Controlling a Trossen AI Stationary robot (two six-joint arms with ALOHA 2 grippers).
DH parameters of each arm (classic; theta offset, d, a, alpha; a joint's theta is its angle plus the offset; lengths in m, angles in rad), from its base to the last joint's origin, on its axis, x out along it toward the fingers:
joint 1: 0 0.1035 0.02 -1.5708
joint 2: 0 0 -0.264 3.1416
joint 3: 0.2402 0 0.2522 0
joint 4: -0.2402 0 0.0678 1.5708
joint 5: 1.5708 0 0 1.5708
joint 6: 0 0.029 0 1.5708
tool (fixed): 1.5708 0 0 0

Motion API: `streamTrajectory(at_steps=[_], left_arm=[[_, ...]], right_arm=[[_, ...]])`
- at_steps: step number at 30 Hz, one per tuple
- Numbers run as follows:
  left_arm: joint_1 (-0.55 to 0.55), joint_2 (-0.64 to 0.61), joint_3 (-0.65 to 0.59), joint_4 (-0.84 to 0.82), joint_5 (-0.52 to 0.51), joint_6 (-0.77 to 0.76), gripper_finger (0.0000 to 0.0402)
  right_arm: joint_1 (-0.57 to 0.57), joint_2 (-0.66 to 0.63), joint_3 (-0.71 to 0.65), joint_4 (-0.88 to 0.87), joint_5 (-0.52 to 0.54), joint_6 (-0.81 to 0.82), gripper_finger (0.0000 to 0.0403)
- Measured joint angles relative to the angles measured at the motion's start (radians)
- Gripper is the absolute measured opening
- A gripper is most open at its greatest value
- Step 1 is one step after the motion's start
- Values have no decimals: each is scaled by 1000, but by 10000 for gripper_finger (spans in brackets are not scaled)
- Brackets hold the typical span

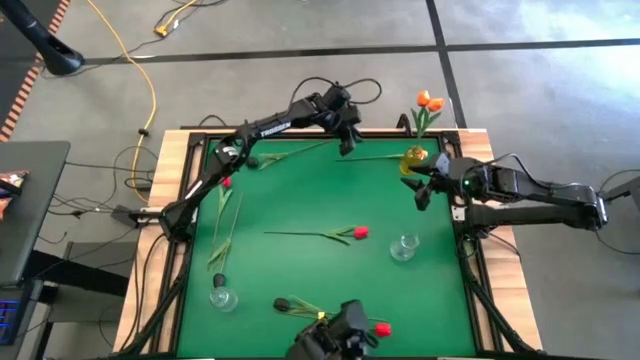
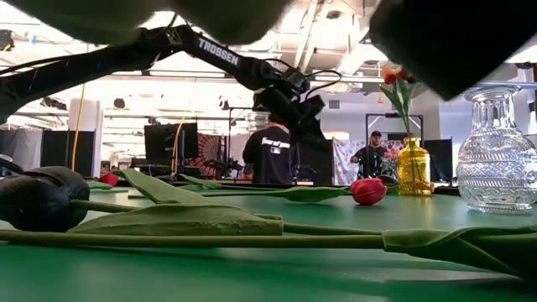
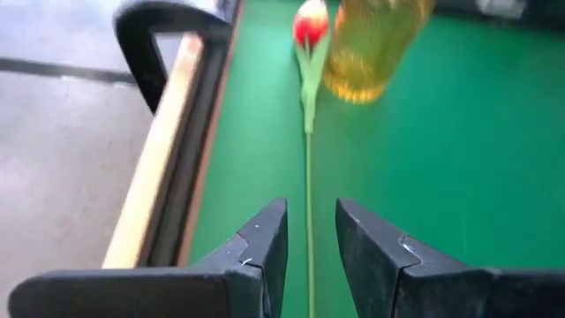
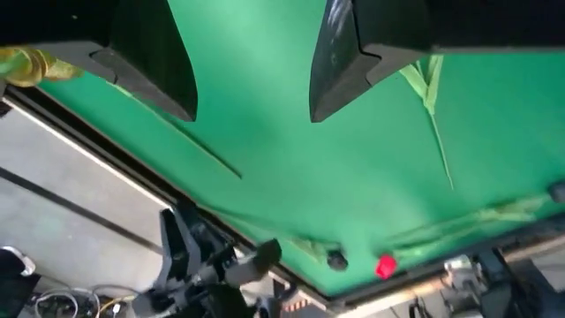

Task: Sort flowers into vase by color
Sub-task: Put the orange tulip into the yellow flower vase

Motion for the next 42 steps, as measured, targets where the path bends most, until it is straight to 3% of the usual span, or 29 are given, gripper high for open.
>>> streamTrajectory(at_steps=[9,13,21,34,42], left_arm=[[-35,48,2,86,-29,-42,86],[-30,73,10,77,-103,-59,86],[-50,84,-14,22,-126,111,86],[-70,101,6,-1,-214,136,86],[-71,81,23,189,-222,89,86]], right_arm=[[-1,0,0,75,0,-6,246],[-6,0,0,74,0,-5,246],[-12,0,0,72,0,-6,246],[-13,0,0,70,0,-12,246],[-13,0,0,71,-1,-12,246]])
